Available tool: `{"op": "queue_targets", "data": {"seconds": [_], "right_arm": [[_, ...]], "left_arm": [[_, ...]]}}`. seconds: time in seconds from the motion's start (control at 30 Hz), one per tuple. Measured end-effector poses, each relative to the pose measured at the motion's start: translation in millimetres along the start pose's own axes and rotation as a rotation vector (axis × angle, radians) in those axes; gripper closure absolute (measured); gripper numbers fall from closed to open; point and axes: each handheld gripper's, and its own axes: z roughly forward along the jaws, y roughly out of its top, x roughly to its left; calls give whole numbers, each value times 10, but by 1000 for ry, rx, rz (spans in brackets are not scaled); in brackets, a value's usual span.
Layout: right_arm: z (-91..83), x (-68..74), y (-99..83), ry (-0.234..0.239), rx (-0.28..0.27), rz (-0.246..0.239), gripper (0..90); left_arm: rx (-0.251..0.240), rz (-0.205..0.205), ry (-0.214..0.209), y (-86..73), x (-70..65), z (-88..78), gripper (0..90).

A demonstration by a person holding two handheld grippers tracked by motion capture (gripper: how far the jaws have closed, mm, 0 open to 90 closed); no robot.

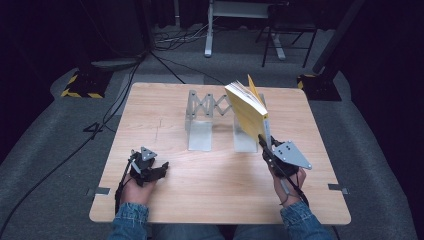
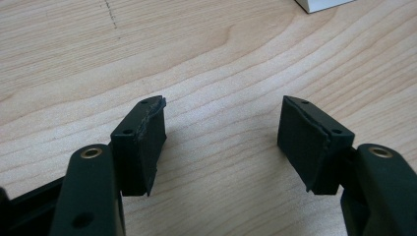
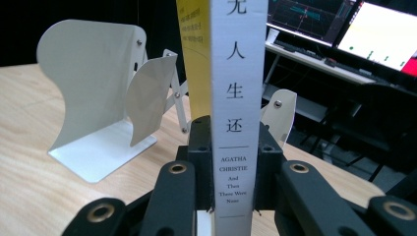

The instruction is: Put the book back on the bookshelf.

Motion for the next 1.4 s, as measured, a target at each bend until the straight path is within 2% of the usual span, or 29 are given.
{"op": "queue_targets", "data": {"seconds": [0.3,0.57,0.7,0.9,1.17,1.4], "right_arm": [[190,-162,40,-3,7,144,763],[345,-221,38,-6,17,228,763],[418,-184,34,-7,21,237,762],[557,-139,-12,-12,25,276,763],[670,-42,-113,-53,17,259,762],[761,-26,-229,-70,47,275,761]], "left_arm": [[0,0,0,0,0,0,354],[0,0,1,1,0,0,355],[1,-1,0,2,-1,1,354],[-1,-2,0,2,-2,1,354],[0,-2,-1,3,-2,2,354],[0,-2,-1,3,-2,3,354]]}}
